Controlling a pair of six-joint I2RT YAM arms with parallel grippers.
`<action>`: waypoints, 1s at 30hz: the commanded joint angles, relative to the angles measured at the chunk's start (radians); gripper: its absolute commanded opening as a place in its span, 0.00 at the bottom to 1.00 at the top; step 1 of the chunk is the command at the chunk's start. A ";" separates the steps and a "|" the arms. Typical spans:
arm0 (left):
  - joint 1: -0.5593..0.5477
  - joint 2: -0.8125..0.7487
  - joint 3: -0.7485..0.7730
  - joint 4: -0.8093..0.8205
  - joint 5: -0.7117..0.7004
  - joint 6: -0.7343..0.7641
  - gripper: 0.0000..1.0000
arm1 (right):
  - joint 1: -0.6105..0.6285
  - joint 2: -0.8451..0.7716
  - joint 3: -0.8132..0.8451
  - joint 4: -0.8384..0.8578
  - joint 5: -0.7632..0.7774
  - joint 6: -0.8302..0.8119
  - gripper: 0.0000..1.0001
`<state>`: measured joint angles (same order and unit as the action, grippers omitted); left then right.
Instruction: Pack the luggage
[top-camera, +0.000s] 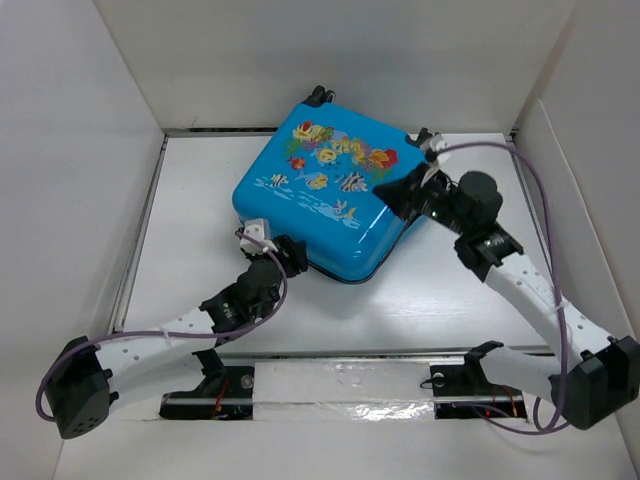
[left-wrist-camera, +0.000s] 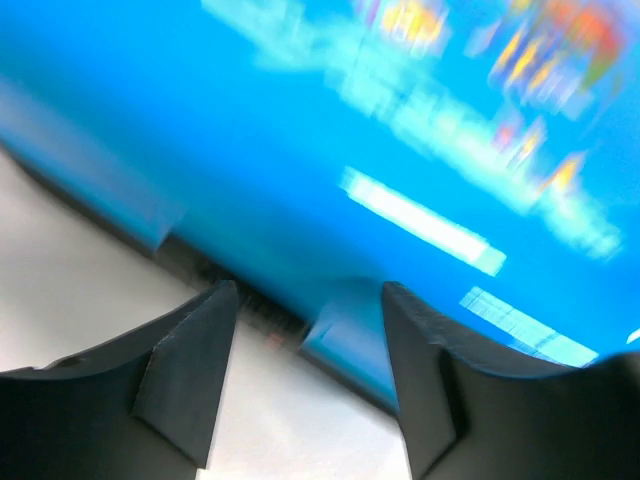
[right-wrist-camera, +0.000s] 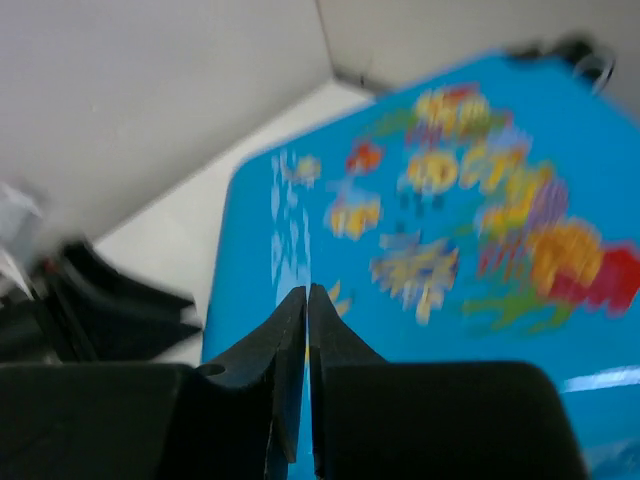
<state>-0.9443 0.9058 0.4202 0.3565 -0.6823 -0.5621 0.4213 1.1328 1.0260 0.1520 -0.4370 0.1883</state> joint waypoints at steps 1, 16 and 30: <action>0.009 0.008 0.085 0.144 -0.092 0.027 0.57 | 0.017 -0.071 -0.165 0.090 0.121 0.030 0.17; 0.824 0.147 0.187 0.275 0.464 -0.367 0.86 | -0.282 -0.136 -0.380 0.075 0.351 0.300 0.00; 1.012 1.247 1.309 -0.209 1.093 -0.134 0.85 | -0.414 0.185 -0.325 0.152 0.406 0.358 0.12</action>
<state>0.0563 2.0911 1.6081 0.2722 0.2043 -0.7757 0.0257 1.2774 0.6441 0.2203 -0.0494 0.5220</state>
